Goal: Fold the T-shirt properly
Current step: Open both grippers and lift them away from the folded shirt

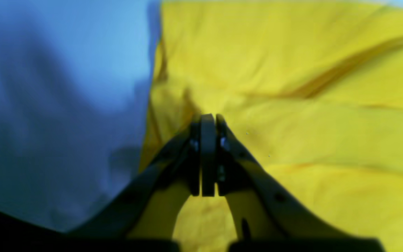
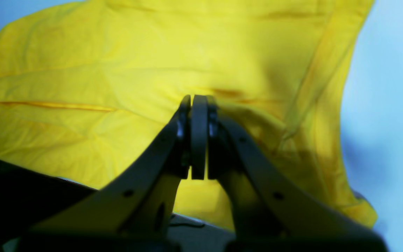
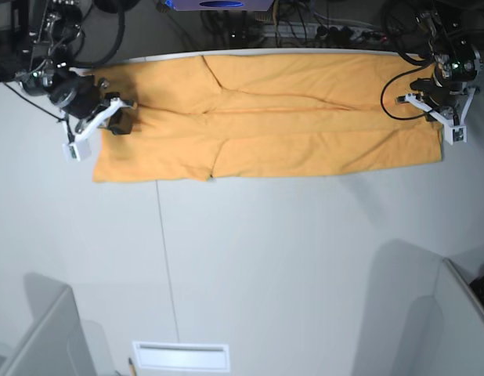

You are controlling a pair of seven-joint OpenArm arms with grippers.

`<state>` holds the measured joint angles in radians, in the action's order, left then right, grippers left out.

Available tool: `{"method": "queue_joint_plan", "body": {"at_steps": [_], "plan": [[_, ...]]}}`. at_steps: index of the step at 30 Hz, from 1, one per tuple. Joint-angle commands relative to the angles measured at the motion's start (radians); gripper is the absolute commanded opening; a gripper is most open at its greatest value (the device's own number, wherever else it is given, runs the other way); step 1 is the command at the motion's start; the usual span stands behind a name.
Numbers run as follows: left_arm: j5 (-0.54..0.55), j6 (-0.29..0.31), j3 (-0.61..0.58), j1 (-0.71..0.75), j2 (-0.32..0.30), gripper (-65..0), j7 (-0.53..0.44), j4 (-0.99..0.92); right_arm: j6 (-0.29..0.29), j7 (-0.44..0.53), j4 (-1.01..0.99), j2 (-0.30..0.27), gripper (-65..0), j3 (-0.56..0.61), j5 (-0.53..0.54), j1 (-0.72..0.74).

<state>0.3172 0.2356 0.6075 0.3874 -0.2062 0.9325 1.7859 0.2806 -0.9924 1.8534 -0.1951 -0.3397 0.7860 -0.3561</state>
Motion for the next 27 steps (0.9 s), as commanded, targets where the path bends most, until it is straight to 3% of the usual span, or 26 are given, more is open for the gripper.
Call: {"method": "queue_joint_plan", "body": {"at_steps": [1,4,11,17,27], "plan": [[0.003,0.001,0.005,-0.023,-0.014,-65.0,-0.019,-0.013,0.004,0.007,-0.016,-0.014,-65.0,0.0,0.013,0.016],[-0.059,0.001,0.001,-0.069,-0.014,-65.0,-0.02,-0.108,0.004,0.016,-0.173,-0.024,-65.0,0.02,0.013,0.075],[-0.178,0.005,-0.044,-0.201,-0.005,-65.0,-0.073,-0.317,0.004,0.12,-0.424,-0.102,-65.0,0.069,0.013,0.183],[-0.192,0.001,-0.079,-0.341,-0.003,-65.0,-0.071,-0.446,0.004,0.125,-0.564,-0.12,-65.0,0.069,0.013,0.315],[-0.184,0.001,-0.07,-0.382,-0.006,-65.0,-0.022,-0.4,0.004,0.126,-0.751,-0.171,-65.0,0.115,-0.006,0.523]]}}
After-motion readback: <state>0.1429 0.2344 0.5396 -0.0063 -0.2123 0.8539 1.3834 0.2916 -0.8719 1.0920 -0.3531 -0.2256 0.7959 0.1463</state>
